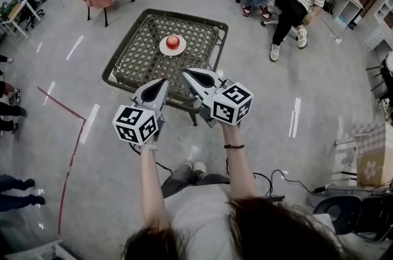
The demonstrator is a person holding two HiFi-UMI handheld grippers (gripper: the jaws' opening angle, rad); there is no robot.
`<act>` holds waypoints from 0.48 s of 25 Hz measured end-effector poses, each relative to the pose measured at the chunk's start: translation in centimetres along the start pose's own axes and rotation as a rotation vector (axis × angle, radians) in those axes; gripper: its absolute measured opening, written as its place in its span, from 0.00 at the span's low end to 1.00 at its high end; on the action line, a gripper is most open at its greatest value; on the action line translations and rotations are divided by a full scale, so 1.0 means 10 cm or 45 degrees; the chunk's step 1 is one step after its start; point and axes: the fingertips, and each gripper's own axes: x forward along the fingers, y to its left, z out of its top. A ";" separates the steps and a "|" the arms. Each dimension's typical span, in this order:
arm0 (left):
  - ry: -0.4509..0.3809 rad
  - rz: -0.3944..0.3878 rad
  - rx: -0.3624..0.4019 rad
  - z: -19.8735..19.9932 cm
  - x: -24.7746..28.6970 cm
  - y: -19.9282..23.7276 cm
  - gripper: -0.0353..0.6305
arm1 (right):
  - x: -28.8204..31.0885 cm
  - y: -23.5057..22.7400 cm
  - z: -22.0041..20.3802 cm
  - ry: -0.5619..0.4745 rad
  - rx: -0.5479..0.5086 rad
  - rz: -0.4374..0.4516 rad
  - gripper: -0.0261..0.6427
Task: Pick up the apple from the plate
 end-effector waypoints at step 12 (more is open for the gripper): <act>0.029 0.013 0.002 -0.03 0.08 0.09 0.07 | 0.07 -0.09 -0.08 0.015 0.037 0.012 0.05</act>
